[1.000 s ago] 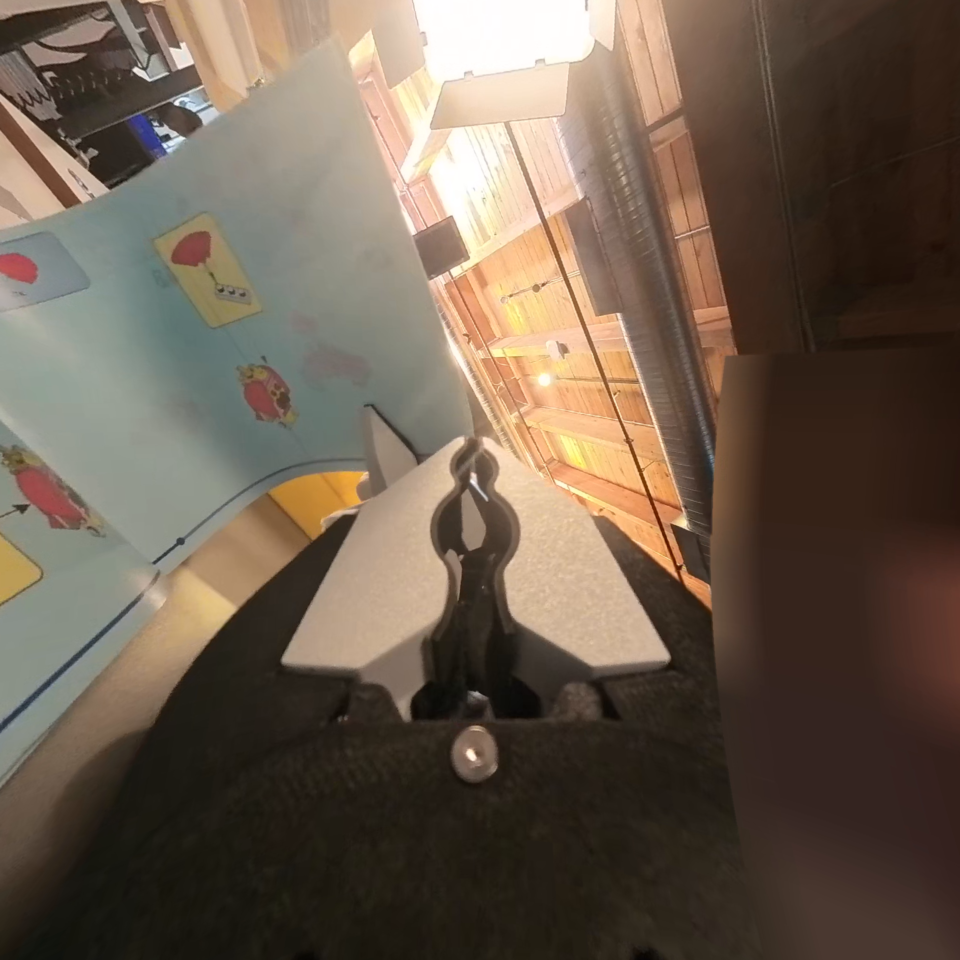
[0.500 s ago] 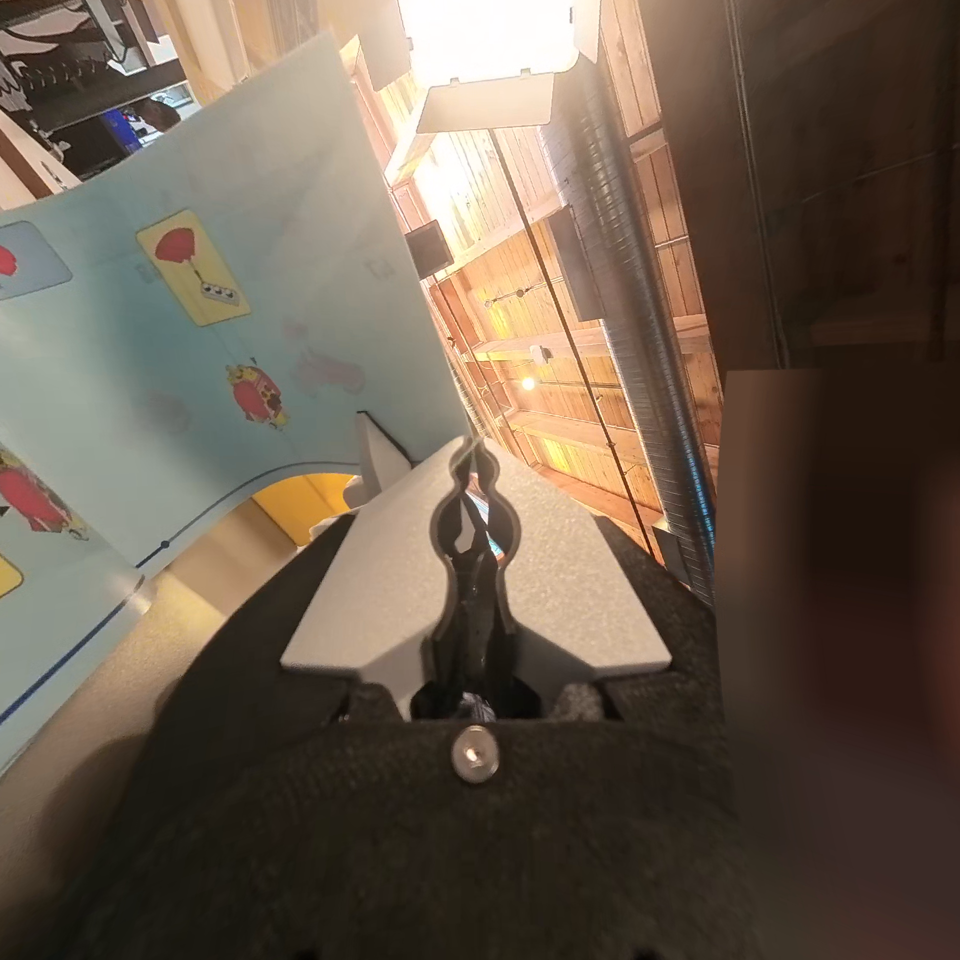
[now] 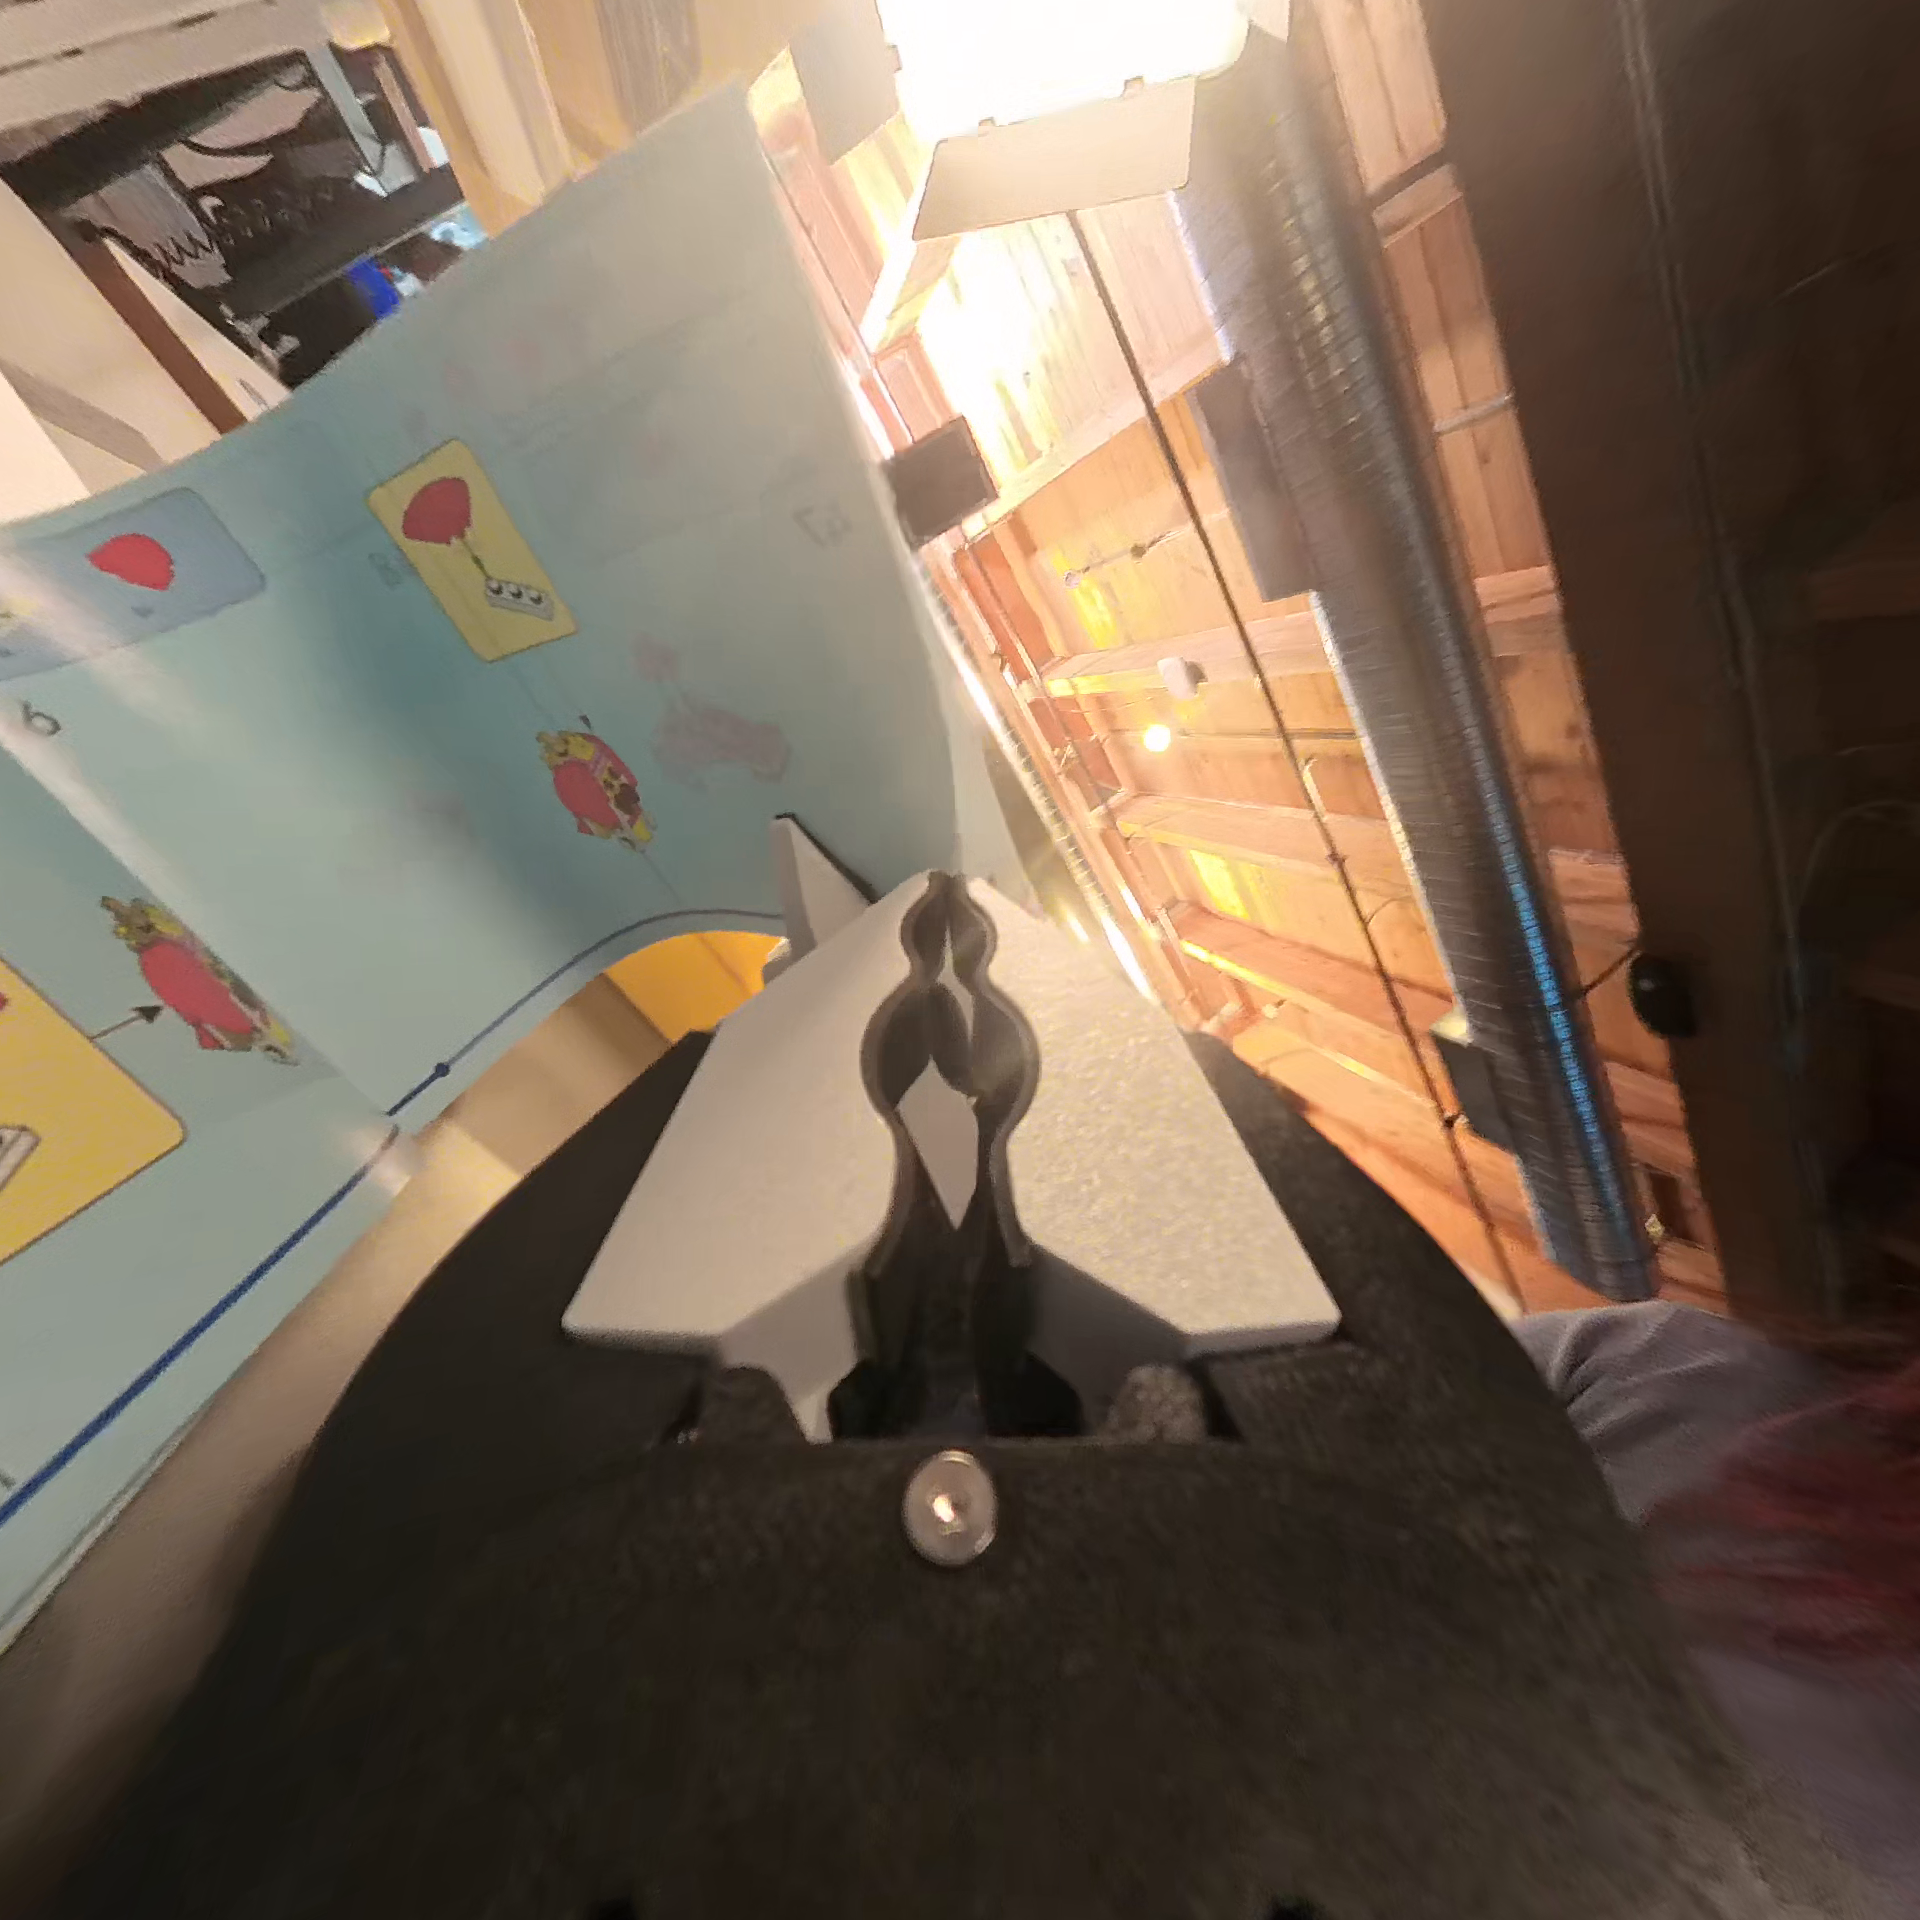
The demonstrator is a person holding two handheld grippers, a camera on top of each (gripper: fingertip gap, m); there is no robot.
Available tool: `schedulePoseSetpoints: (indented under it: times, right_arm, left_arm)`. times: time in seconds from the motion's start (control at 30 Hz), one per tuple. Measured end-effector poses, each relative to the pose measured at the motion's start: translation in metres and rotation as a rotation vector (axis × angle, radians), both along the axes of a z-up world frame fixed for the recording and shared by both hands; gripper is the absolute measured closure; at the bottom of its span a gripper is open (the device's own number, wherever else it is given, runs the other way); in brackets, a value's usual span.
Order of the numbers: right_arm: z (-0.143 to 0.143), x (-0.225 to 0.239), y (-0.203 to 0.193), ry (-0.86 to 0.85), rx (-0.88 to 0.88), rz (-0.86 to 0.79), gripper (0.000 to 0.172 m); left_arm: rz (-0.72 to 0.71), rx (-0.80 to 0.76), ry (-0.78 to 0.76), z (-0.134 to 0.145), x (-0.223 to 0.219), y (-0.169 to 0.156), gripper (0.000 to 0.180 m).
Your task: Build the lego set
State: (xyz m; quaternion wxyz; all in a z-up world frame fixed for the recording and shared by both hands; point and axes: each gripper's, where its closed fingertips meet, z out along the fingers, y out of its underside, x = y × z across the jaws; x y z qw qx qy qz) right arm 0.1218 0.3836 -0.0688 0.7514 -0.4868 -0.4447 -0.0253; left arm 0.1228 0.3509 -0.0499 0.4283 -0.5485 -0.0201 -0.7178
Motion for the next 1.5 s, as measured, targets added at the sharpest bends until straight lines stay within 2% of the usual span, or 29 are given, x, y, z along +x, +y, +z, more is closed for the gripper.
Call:
schedulePoseSetpoints:
  times: [0.07, 0.23, 0.43, 0.7, 0.8, 0.9, 1.0, 1.07, 1.13, 1.3, 1.43, 1.5]
  right_arm:
    - [0.001, 0.000, 0.000, 0.011, -0.005, 0.005, 0.172]
    - [0.009, 0.003, -0.001, 0.038, 0.030, -0.012, 0.152]
    - [0.004, 0.010, 0.008, 0.037, -0.003, -0.068, 0.168]
    - [0.012, 0.034, 0.023, 0.158, -0.065, -0.152, 0.154]
    - [0.032, 0.048, 0.017, 0.260, -0.029, -0.162, 0.153]
    - [0.070, 0.074, 0.003, 0.388, 0.009, -0.161, 0.153]
    - [0.121, 0.130, -0.018, 0.533, 0.126, -0.204, 0.154]
    - [0.140, 0.175, -0.024, 0.602, 0.207, -0.266, 0.155]
    - [0.134, 0.209, -0.018, 0.596, 0.242, -0.308, 0.155]
    - [0.065, 0.231, 0.015, 0.375, 0.182, -0.278, 0.156]
    - [0.053, 0.226, 0.025, 0.353, 0.156, -0.201, 0.156]
    - [0.042, 0.220, 0.032, 0.314, 0.135, -0.185, 0.158]
  left_arm:
    - [0.009, 0.013, 0.029, 0.000, 0.001, 0.000, 0.180]
    - [0.024, 0.010, 0.054, -0.003, 0.001, 0.001, 0.180]
    - [0.040, 0.002, 0.043, -0.004, -0.001, 0.003, 0.180]
    - [0.091, -0.013, 0.035, -0.006, -0.010, 0.008, 0.180]
    - [0.136, 0.014, 0.123, -0.006, -0.012, 0.008, 0.180]
    - [0.223, 0.047, 0.300, -0.011, -0.018, 0.010, 0.180]
    - [0.314, 0.093, 0.467, -0.012, -0.025, 0.013, 0.175]
    - [0.380, 0.119, 0.552, -0.012, -0.031, 0.014, 0.170]
    - [0.427, 0.142, 0.619, -0.012, -0.035, 0.015, 0.163]
    - [0.295, 0.225, 0.734, -0.004, 0.008, 0.000, 0.144]
    - [0.168, 0.265, 0.989, -0.020, 0.051, -0.011, 0.129]
    - [0.152, 0.279, 1.094, -0.027, 0.066, -0.003, 0.127]
